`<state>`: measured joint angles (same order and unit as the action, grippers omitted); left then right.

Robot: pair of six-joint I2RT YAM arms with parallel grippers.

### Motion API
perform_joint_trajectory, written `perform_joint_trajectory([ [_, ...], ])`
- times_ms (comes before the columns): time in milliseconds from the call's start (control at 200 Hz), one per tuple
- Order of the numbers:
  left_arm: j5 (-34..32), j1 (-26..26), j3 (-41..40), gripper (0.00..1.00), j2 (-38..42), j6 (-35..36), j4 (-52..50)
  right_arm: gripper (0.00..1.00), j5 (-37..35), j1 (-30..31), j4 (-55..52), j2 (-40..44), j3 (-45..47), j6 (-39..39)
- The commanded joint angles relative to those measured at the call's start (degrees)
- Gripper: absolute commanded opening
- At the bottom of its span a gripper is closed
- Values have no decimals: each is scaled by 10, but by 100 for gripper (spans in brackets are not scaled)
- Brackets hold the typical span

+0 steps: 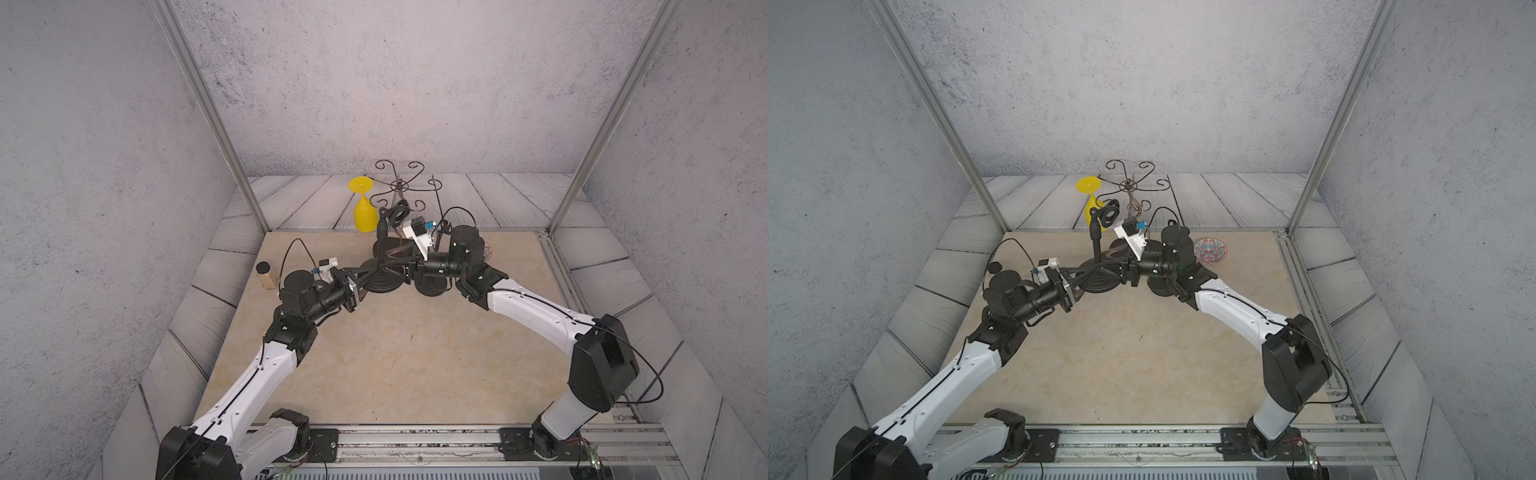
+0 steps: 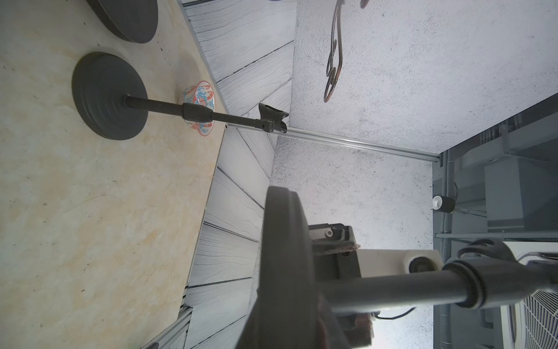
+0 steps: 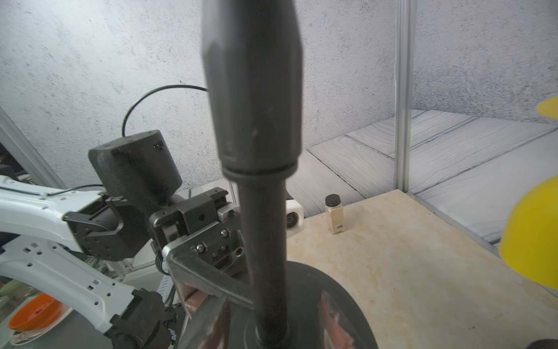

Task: Assemble a microphone stand
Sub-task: Screw the microphone stand pole into the microphone stand base.

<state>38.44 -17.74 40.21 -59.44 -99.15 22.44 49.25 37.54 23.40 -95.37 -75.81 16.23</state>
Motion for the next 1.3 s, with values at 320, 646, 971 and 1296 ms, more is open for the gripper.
perform_joint_trajectory([
  [320,8,2,19,0,8,11,52,0,-271,45,-3,26,49,33],
  [646,-1,2,15,0,6,22,42,0,-944,257,-150,-26,-34,116],
  [971,-2,7,5,0,20,27,30,60,-574,217,-34,87,78,-21],
  [1296,-4,8,-3,0,42,17,27,61,-221,62,-154,111,47,-80],
])
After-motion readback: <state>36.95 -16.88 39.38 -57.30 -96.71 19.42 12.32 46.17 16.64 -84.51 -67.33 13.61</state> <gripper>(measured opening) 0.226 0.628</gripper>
